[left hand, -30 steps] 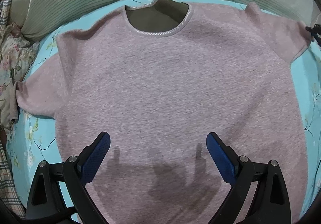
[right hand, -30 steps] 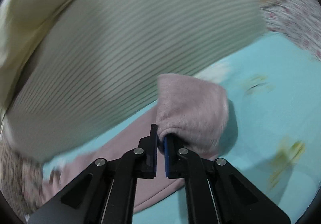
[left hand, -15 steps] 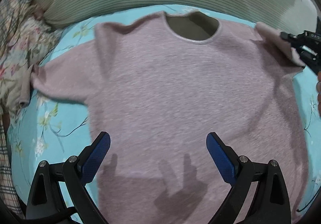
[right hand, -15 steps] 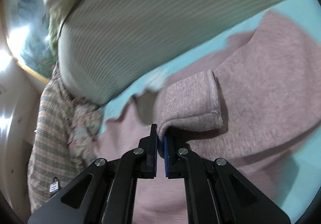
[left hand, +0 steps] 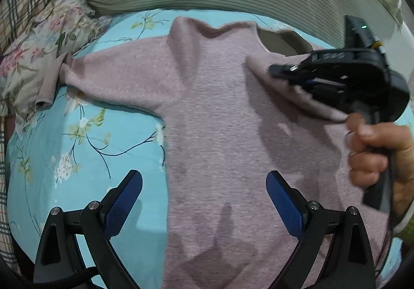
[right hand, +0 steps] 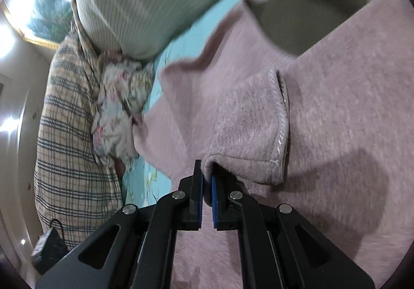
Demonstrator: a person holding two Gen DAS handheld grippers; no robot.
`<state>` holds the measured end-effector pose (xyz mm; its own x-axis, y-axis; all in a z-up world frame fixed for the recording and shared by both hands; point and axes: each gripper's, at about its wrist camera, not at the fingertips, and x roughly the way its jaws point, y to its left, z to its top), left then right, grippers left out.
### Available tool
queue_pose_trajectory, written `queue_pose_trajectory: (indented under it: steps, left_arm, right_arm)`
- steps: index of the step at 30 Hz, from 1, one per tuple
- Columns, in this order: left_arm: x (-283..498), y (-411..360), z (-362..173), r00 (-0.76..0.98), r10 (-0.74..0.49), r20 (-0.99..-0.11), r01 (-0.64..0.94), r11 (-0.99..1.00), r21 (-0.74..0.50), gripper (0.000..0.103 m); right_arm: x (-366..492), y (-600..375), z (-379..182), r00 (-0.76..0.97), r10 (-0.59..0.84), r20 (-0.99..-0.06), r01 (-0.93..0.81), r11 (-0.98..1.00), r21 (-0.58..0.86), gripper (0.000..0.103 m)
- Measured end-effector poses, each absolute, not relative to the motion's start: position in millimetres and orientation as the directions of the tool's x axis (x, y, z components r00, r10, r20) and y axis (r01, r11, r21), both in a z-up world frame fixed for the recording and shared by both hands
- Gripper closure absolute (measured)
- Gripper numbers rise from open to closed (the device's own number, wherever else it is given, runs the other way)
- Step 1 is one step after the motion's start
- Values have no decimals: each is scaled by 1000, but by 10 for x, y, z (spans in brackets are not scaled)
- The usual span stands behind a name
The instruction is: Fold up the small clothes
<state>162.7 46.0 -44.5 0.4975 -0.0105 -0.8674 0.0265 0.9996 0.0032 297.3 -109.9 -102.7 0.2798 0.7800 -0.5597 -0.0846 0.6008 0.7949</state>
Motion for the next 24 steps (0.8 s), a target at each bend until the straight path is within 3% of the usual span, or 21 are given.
queue_pose_trajectory:
  steps: [4,6,8,17,18,20,21,24]
  left_arm:
    - [1725,483,-486,501,-24,-865,24,1000,-14,6]
    - [1809,455,-526,501,-25,-865,31,999,-11,6]
    - [1923,392,-577,497,-29,-867,44,999,-9,6]
    - [2756,-240,-913,489,-27,-872,149,987,53,6]
    - [2864,-320,-976,481,7,-877,160,983,95,7]
    - [2982,-354,-1006,500,86,-862,142,973,180,21]
    - [3024,-295,-994,509,112,-854,112,974,195,21]
    - [3053,129,-972,486,85,-870,-8,996,93,21]
  right_arm:
    - [3020,-1061,-1170,219,772,-597,-36,618,786,86]
    - [2987,-1159,-1150,223,786,-576,-12,593,805,64]
    - [2919,-1342,-1037,271,780,-564,-19,591,807,54]
    - [2575,-2308,-614,468,683,-561,50,613,789,54]
    - [2527,-2418,-580,485,664,-568,59,624,779,54]
    - [2444,-2576,-539,507,639,-578,68,639,766,54]
    - [2390,-2673,-522,518,623,-586,75,649,757,54]
    - [2264,-2875,-545,531,599,-600,95,661,744,54]
